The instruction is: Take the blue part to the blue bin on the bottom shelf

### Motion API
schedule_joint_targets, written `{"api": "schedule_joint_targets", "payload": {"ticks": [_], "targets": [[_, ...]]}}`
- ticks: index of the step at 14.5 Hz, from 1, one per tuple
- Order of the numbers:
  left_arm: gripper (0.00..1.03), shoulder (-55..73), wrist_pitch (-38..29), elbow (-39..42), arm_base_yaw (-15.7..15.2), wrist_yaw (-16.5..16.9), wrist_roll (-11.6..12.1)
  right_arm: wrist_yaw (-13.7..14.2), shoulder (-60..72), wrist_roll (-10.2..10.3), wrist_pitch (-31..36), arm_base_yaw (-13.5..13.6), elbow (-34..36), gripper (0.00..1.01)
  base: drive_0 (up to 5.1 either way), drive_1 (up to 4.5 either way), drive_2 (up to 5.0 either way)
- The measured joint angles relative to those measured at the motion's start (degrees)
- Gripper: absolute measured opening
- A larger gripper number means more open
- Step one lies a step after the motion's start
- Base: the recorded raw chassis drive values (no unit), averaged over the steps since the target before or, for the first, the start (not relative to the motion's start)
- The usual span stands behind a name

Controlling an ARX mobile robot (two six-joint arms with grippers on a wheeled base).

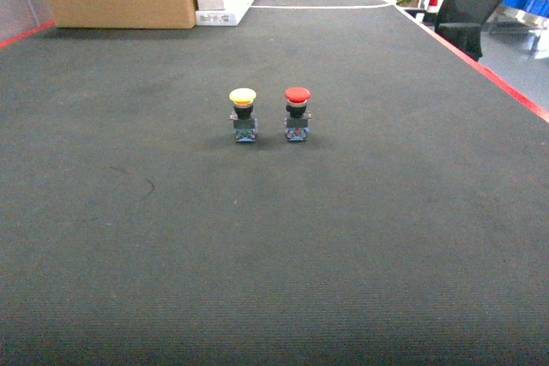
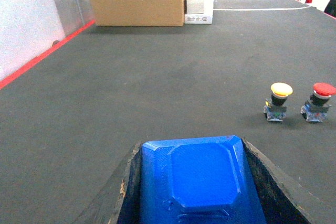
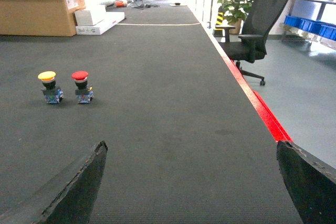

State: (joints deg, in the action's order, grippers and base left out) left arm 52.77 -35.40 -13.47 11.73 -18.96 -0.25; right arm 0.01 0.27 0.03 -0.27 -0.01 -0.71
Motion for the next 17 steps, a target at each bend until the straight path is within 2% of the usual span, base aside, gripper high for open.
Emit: {"api": "schedule_joint_targets", "payload": {"ticks": [2, 4, 5, 7, 13, 17], "targets": [[0.44, -14.6, 13.4, 1.8, 2.4, -3.7, -1.1, 0.0, 0.0, 0.0, 0.0, 0.0, 0.0, 0.98, 0.0, 0.0, 0.0], [0.44, -32.7, 29.7, 2.0, 8.7, -10.7, -2.4, 0.0, 0.0, 0.0, 0.0, 0.0, 0.0, 0.98, 0.0, 0.0, 0.0], [0.44, -39.1, 35.4, 2.0, 12.1, -14.0, -3.0, 0.0, 0.0, 0.0, 0.0, 0.0, 0.0, 0.98, 0.0, 0.0, 0.0], [0.44, -40.4, 37.8, 2.1, 12.7, -15.5, -4.3, 0.0, 0.0, 0.0, 0.0, 0.0, 0.0, 0.98, 0.0, 0.0, 0.0], [0.44, -40.4, 37.7, 2.1, 12.7, -15.4, -4.4, 0.0, 0.0, 0.0, 0.0, 0.0, 0.0, 0.98, 0.0, 0.0, 0.0], [0.44, -40.2, 37.8, 2.2, 12.8, -15.4, -4.5, 0.0, 0.0, 0.0, -0.1, 0.0, 0.0, 0.98, 0.0, -3.97, 4.1]]}}
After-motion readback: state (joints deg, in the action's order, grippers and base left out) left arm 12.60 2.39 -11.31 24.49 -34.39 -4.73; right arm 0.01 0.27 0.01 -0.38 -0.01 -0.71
